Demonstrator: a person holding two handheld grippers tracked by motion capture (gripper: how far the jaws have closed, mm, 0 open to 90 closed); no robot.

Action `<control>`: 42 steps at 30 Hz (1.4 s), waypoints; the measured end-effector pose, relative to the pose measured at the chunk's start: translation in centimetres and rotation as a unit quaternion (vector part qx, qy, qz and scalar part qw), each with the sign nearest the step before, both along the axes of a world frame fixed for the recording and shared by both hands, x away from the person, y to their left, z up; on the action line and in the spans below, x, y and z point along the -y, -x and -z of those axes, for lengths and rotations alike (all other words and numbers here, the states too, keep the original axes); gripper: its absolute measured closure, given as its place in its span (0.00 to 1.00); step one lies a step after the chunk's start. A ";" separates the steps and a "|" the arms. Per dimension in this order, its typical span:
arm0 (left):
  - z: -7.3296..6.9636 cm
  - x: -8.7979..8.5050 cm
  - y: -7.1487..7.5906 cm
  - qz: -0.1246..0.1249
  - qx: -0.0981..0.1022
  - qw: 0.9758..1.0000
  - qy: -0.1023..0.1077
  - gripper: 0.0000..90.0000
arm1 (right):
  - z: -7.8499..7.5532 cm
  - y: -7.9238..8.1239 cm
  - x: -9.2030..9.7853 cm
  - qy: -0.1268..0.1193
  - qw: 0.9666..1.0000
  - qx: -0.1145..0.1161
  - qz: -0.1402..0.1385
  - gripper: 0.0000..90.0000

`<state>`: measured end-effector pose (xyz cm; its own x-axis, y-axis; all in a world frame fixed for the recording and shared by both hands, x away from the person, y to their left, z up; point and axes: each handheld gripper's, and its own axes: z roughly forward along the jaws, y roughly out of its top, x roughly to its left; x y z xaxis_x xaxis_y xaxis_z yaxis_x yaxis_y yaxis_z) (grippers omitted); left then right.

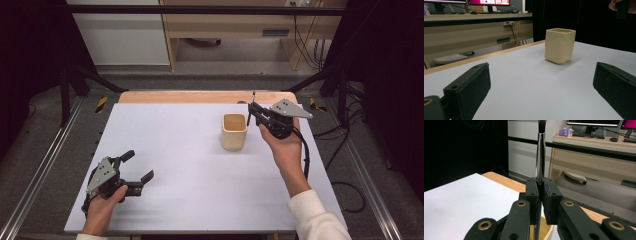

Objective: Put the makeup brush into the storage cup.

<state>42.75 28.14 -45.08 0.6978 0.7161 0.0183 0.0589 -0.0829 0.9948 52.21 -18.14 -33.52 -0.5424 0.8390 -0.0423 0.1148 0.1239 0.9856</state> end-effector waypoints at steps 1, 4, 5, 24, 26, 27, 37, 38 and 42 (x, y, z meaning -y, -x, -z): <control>0.0 0.0 0.0 0.000 0.000 1.000 0.000 0.01 | 0.0 -0.1 0.0 0.000 1.000 0.000 0.000 0.93; 0.0 0.0 0.0 0.000 0.000 1.000 0.000 0.01 | 0.0 -0.2 -0.1 -0.003 1.000 -0.001 0.002 0.93; 0.0 0.0 0.0 0.000 0.000 1.000 0.000 0.01 | 0.1 -0.3 -0.2 -0.003 1.000 -0.003 0.003 0.93; 0.0 0.0 0.0 0.001 0.002 1.000 0.002 0.01 | 0.8 -1.9 -1.8 0.003 1.000 -0.003 0.002 0.93; -0.1 0.0 0.0 0.001 0.001 1.000 0.000 0.01 | 1.1 -2.1 -2.0 0.006 1.000 -0.004 0.002 0.93; -0.1 0.0 0.0 0.001 0.002 1.000 0.000 0.01 | 1.2 -2.2 -2.0 0.005 1.000 -0.007 0.002 0.93; -0.1 0.0 0.0 0.002 0.002 1.000 0.003 0.01 | 2.0 -2.6 -2.6 0.005 1.000 -0.015 -0.001 0.93; -0.1 0.0 0.0 0.002 0.003 1.000 0.003 0.01 | 2.2 -2.6 -2.6 0.004 1.000 -0.015 -0.002 0.93; -0.1 0.0 0.0 0.002 0.002 1.000 0.002 0.01 | 2.7 -2.7 -2.7 0.006 1.000 -0.021 -0.002 0.93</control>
